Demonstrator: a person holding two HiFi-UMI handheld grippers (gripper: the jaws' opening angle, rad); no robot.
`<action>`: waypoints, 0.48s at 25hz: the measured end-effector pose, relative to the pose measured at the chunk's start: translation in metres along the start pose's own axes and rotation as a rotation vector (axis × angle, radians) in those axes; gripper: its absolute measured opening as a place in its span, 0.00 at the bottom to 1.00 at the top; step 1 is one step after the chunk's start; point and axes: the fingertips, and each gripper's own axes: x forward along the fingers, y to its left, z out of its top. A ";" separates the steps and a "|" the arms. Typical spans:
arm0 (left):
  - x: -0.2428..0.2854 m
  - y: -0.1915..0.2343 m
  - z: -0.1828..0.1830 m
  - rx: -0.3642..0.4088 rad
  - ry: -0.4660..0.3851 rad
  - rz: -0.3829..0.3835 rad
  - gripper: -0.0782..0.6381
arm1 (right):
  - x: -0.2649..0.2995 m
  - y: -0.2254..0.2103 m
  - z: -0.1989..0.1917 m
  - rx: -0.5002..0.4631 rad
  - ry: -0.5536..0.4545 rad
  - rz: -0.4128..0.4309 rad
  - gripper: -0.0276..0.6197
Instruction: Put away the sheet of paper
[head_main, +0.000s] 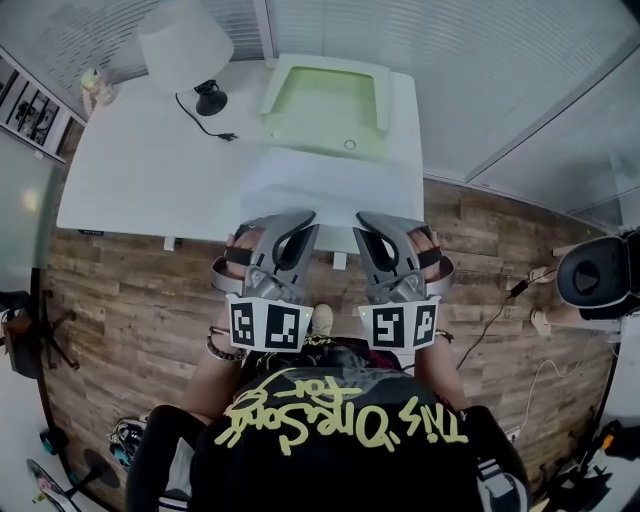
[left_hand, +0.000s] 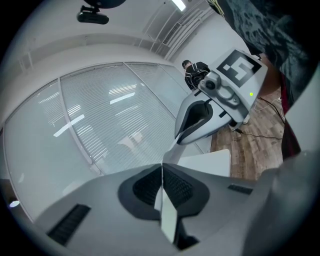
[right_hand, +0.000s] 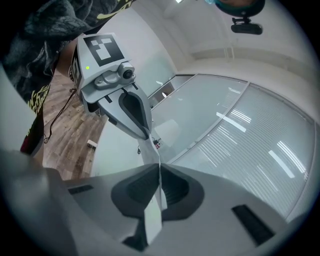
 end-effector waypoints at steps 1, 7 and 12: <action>0.000 -0.001 -0.001 -0.002 0.005 0.000 0.12 | 0.000 0.001 0.000 0.000 -0.003 0.005 0.06; 0.001 -0.005 -0.002 -0.003 0.030 0.012 0.12 | 0.000 0.004 -0.005 -0.003 -0.026 0.023 0.06; 0.001 -0.002 -0.002 -0.010 0.021 0.006 0.12 | 0.001 0.005 -0.004 0.005 -0.031 0.026 0.06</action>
